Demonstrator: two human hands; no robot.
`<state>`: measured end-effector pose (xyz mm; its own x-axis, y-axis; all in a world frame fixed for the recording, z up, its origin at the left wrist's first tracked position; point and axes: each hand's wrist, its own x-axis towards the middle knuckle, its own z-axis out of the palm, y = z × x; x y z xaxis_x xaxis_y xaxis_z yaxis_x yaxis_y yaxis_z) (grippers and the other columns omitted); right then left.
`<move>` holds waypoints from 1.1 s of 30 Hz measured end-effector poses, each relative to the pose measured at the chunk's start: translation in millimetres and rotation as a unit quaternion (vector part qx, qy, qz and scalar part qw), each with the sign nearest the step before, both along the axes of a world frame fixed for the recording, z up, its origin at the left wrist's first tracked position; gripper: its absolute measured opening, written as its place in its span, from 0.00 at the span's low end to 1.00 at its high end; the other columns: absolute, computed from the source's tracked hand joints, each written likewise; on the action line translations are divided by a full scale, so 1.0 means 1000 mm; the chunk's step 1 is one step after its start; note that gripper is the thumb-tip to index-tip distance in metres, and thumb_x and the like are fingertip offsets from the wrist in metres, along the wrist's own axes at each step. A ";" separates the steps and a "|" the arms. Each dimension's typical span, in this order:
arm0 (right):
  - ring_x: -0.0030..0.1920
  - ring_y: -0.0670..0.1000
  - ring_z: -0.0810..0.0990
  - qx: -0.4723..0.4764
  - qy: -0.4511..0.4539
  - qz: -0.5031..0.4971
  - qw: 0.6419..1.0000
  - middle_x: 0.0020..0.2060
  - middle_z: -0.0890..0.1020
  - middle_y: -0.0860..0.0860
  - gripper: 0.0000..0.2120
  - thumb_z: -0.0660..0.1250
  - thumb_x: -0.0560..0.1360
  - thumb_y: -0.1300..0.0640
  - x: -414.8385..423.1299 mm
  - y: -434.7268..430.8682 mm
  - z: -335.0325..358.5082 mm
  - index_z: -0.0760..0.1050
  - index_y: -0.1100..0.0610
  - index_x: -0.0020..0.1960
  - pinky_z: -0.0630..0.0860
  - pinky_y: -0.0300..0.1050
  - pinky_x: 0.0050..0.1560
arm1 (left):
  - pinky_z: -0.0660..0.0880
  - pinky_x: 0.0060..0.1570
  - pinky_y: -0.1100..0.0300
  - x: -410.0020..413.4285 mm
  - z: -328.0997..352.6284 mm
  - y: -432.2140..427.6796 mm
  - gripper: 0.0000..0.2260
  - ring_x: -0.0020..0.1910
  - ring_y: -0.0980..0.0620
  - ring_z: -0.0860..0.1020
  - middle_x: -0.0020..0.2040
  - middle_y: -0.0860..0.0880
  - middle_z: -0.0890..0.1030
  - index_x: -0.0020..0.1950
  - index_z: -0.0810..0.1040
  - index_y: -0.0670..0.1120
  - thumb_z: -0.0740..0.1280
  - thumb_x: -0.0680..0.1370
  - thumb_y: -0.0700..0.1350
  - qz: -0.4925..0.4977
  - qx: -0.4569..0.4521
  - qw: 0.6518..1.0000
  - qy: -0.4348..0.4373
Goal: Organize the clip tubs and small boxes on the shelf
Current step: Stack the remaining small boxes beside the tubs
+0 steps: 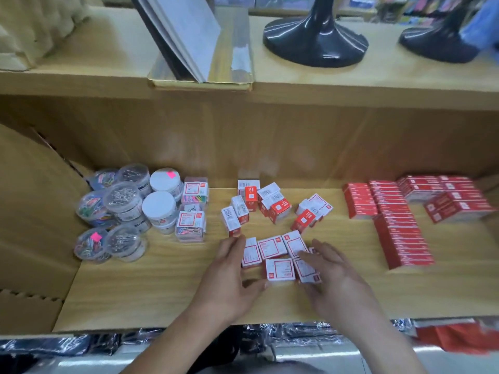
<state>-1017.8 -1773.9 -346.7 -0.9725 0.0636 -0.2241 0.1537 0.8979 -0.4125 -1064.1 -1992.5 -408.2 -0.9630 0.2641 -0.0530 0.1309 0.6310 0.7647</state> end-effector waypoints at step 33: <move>0.81 0.48 0.44 -0.013 0.010 0.185 0.983 0.81 0.47 0.38 0.36 0.42 0.70 0.26 -0.119 0.014 -0.021 0.54 0.31 0.77 0.42 0.53 0.80 | 0.54 0.75 0.68 -0.052 0.006 0.028 0.32 0.78 0.57 0.60 0.79 0.56 0.64 0.82 0.61 0.52 0.66 0.80 0.58 0.000 -0.018 0.996 0.089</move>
<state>-1137.2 -1760.0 -368.1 -0.9323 -0.2999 -0.2021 -0.1889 0.8804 -0.4350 -1116.5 -1964.3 -402.5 -0.9581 0.2645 0.1099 0.2625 0.6573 0.7064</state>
